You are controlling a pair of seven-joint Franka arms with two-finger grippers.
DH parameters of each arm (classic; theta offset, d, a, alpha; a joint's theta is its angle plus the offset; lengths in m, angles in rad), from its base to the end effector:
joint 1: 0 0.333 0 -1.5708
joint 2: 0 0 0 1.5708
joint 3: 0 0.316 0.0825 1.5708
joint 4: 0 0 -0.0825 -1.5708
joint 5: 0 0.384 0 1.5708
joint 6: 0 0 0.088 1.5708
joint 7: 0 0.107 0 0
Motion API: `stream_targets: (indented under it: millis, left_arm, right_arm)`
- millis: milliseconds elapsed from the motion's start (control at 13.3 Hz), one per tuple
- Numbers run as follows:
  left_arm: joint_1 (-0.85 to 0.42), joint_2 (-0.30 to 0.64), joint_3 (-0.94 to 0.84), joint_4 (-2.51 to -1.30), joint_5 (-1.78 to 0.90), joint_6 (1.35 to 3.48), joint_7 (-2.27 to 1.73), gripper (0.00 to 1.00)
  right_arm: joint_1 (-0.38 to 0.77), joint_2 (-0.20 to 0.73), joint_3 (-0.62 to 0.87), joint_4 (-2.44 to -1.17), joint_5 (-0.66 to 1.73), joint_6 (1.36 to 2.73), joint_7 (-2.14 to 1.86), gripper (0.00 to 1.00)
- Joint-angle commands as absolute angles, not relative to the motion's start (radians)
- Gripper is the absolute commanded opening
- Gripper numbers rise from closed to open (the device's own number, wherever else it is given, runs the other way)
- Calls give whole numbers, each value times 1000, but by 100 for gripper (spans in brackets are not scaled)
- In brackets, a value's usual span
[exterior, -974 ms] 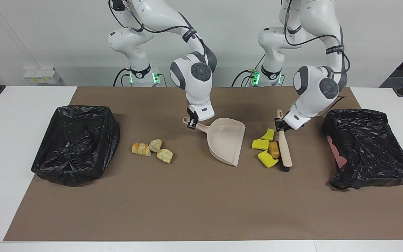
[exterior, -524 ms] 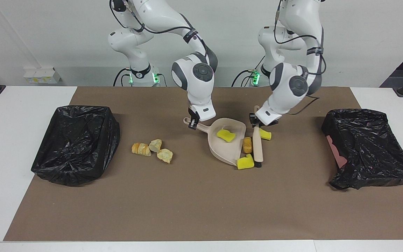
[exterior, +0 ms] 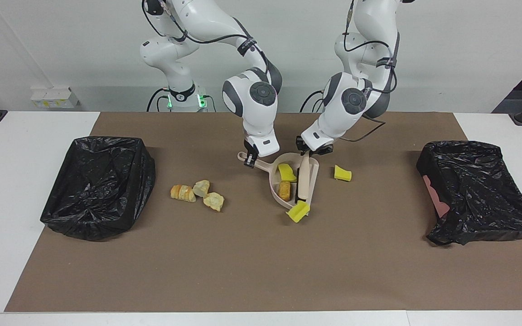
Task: Sweep and dump trash in bin
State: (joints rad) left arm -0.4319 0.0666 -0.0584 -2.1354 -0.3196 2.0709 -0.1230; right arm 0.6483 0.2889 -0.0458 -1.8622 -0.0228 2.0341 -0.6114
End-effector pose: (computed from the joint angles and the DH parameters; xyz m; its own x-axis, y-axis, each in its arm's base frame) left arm 0.4660 -0.2669 0.3675 0.9604 -0.2118 -0.1812 -0.1663 -0.9572 0.2369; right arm 0.5028 0.3460 0.3545 0.3332 0.9359 -0.1140 0.9397 -0.3395 -0.0407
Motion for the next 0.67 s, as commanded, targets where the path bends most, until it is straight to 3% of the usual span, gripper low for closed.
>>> stream_targets:
  millis: [0, 375, 599]
  left_arm:
    - [-342, 5, -51, -2131, -299, 2002, -123, 0]
    - [-161, -58, -52, -2138, -184, 1930, -124, 0]
    - [-54, -103, -54, -2219, -158, 1942, -100, 0]
  right_arm:
    - [652, 293, -43, -1871, -38, 2059, -581, 0]
    - [653, 285, -43, -1864, -38, 2001, -490, 0]
    - [640, 264, -43, -1855, -40, 1964, -478, 0]
